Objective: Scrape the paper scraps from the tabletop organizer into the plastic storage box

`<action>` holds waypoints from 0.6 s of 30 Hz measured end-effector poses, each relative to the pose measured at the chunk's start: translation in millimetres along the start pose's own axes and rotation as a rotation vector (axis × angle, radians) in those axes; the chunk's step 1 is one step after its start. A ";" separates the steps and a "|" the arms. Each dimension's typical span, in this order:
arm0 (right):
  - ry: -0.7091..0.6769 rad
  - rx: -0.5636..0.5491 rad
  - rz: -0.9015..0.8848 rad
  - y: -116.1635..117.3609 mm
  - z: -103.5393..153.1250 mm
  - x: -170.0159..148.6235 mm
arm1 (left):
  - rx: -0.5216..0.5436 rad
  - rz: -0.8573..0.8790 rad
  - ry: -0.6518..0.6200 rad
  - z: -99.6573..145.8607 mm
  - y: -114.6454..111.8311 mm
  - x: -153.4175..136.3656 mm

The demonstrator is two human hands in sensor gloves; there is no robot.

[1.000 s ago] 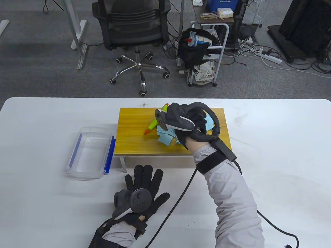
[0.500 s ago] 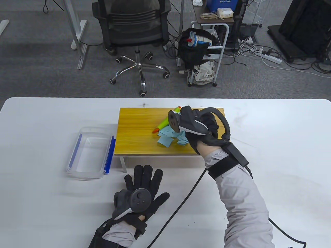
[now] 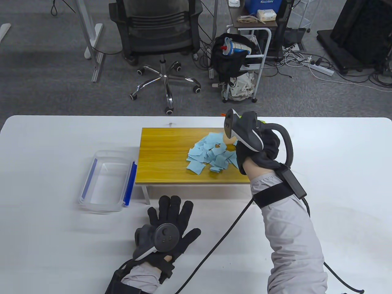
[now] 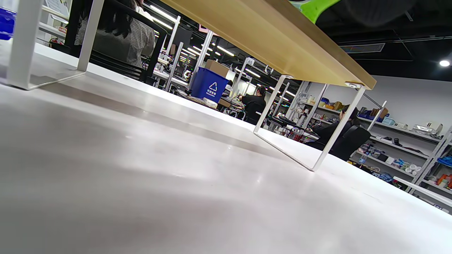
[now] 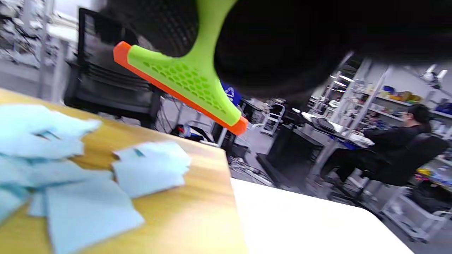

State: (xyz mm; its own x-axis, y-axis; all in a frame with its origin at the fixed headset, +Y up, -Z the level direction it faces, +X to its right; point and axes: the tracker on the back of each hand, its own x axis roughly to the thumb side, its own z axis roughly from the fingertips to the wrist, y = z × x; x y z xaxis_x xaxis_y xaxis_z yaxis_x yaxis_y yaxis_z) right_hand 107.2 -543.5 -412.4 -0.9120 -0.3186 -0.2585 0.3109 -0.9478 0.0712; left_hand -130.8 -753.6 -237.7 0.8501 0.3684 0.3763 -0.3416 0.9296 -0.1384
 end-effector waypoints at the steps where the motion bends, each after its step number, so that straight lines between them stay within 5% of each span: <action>1: 0.010 0.004 0.027 5.1 -2.3 1.1 | 0.001 -0.001 0.000 0.0 0.3 0.1; 7: 0.019 0.053 0.051 22.8 -3.4 12.5 | 0.006 -0.002 0.000 -0.1 0.4 -0.1; 18: -0.114 0.028 0.114 6.2 21.9 37.6 | 0.003 -0.004 0.003 0.1 0.2 -0.5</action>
State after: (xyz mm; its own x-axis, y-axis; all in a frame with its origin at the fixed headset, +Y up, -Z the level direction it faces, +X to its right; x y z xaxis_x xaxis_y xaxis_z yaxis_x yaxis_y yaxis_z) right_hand 68.9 -561.7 -400.5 -0.8961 -0.4224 -0.1363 0.4081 -0.9049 0.1211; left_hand -131.3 -753.6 -237.8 0.8528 0.3649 0.3737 -0.3393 0.9310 -0.1347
